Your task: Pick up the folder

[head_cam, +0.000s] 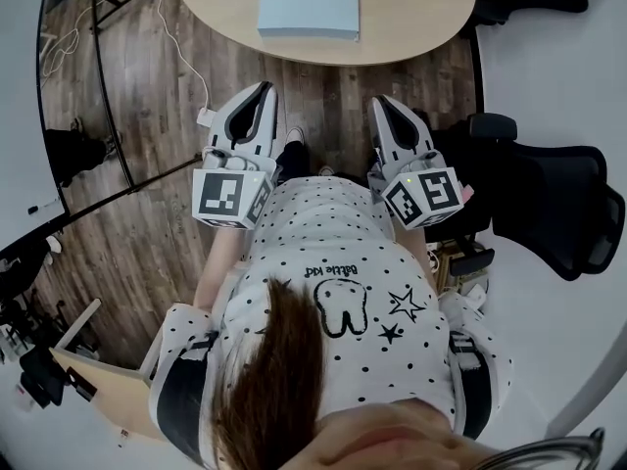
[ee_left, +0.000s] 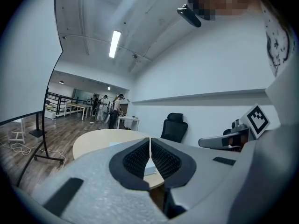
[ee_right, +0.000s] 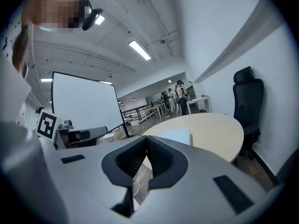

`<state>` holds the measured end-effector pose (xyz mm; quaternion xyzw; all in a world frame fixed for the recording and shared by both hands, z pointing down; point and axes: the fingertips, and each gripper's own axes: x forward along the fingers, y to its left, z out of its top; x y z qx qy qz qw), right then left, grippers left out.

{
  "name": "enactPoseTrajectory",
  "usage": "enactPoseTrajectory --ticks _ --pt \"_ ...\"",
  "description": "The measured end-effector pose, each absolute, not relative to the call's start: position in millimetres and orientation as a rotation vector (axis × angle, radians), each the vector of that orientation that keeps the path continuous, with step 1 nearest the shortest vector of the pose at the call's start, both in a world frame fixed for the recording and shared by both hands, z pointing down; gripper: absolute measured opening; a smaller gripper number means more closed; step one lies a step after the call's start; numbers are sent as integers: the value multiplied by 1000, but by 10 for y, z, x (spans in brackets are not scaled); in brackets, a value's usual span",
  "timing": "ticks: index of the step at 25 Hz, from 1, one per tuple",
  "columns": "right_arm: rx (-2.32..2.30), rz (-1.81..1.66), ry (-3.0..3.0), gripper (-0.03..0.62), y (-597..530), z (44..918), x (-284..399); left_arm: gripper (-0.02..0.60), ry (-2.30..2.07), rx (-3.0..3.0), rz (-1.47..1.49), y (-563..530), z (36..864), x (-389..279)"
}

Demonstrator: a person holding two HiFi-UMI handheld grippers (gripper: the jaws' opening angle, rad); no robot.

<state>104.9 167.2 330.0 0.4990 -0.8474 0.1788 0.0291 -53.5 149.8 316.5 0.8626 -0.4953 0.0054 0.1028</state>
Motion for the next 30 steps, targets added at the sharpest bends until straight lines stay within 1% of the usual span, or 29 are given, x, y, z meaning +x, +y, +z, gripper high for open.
enactPoseTrajectory --ticks 7,11,17,23,27,30 --pt "1587 524 -2585 6 1481 3226 742 25 -1486 2524 -10 1237 3188 -1034" --pt "1580 547 -2560 6 1424 3290 701 23 -1490 2520 -8 1120 3196 -1132" --pt "1560 565 -2551 6 1252 3376 703 23 -1410 2514 -56 1005 3219 -1022" --pt "1561 625 -2527 6 1018 3473 838 23 -1403 2464 -20 755 3326 -900" --pt "1534 630 -2525 6 744 3487 925 23 -1347 2444 -47 494 3327 -780" --pt "1548 619 -2536 6 467 3456 1052 23 -1362 2402 -13 259 3403 -699"
